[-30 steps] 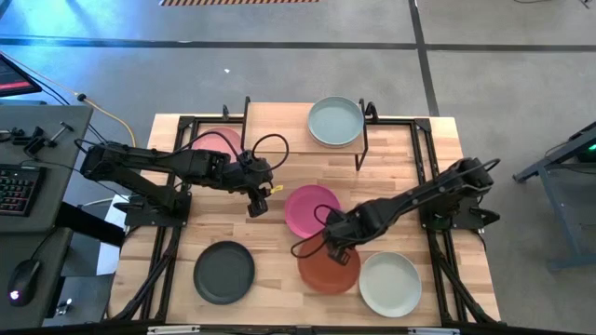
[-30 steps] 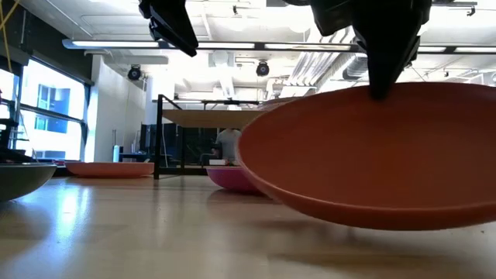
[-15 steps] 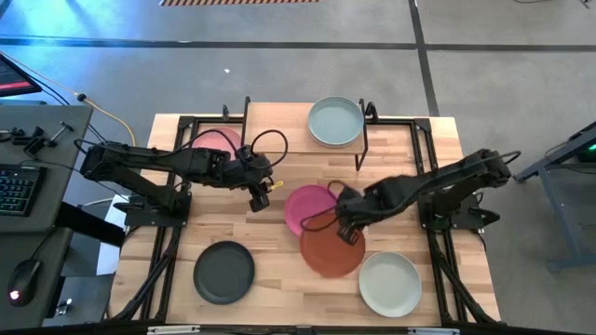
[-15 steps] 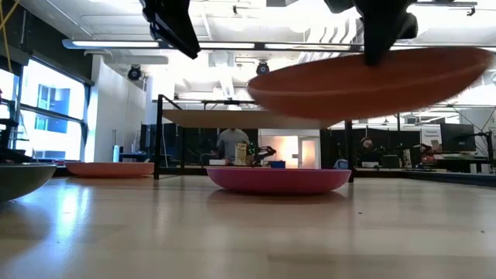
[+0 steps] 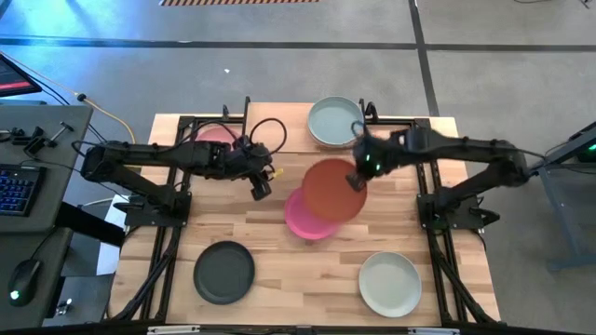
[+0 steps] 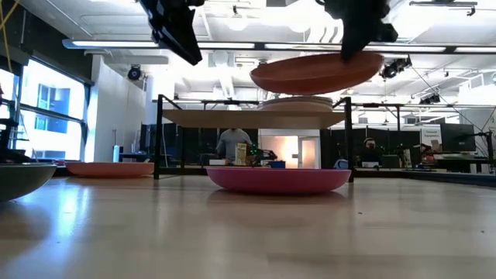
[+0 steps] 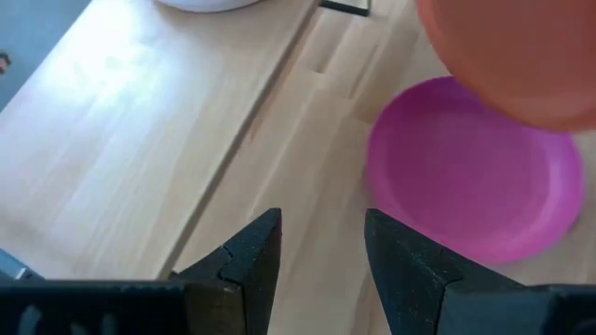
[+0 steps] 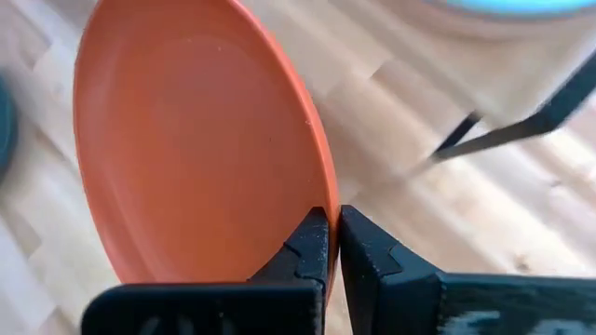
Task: Place and stack plates onto a shelf
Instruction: Stack the orange plate on top of the gray plate on the shelf
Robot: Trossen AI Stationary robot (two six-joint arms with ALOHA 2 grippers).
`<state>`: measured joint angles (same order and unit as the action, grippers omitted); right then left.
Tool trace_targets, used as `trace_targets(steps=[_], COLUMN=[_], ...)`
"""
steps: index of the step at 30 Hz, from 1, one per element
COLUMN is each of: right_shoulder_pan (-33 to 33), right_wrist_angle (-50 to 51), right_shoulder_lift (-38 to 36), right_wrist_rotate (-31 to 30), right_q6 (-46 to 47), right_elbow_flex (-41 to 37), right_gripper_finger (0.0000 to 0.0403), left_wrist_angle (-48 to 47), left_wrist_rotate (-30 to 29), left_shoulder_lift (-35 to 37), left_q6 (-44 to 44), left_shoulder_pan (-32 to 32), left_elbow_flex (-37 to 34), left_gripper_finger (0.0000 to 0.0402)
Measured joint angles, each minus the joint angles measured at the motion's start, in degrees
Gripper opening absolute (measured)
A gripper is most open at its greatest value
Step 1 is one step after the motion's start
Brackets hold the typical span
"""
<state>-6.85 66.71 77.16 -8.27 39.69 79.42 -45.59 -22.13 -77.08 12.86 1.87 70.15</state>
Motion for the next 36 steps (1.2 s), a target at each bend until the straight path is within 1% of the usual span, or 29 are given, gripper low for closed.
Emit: trace_targets(steps=[4,9,15,23,25,28,36], right_shoulder_pan=[-7.64,-17.15,-27.11,-37.78,-39.55,-41.35,-41.66], right_wrist_angle=[-1.97,-6.54,-12.52,-22.29,-25.17,-26.72,-25.79], right_shoulder_lift=[-1.47,-1.77,-1.83,-1.83,-1.54,-0.36,3.14], right_wrist_rotate=[1.72,5.58,10.17,10.56,10.57,11.84,14.6], right_q6=[-4.5,-10.2,-15.56,-20.04,-20.65,-22.0,-23.7], right_elbow_flex=[0.0,0.0,0.0,0.0,0.0,0.0,0.0], right_gripper_finger=[0.0,0.0,0.0,0.0,0.0,0.0,0.0], left_wrist_angle=[0.03,0.03,0.12,0.47,0.47,0.47,0.47], left_wrist_rotate=[0.0,0.0,0.08,0.11,0.1,0.09,0.1], left_shoulder_lift=[0.0,0.0,0.0,0.0,0.0,0.0,0.0], left_q6=[0.01,0.01,0.01,0.38,0.38,0.4,0.58], left_shoulder_pan=[1.82,3.82,5.83,8.04,8.48,9.18,10.91], left_elbow_flex=[0.0,0.0,0.0,0.0,0.0,0.0,0.0], left_gripper_finger=[0.0147,0.0147,0.0147,0.0147,0.0147,0.0147,0.0147])
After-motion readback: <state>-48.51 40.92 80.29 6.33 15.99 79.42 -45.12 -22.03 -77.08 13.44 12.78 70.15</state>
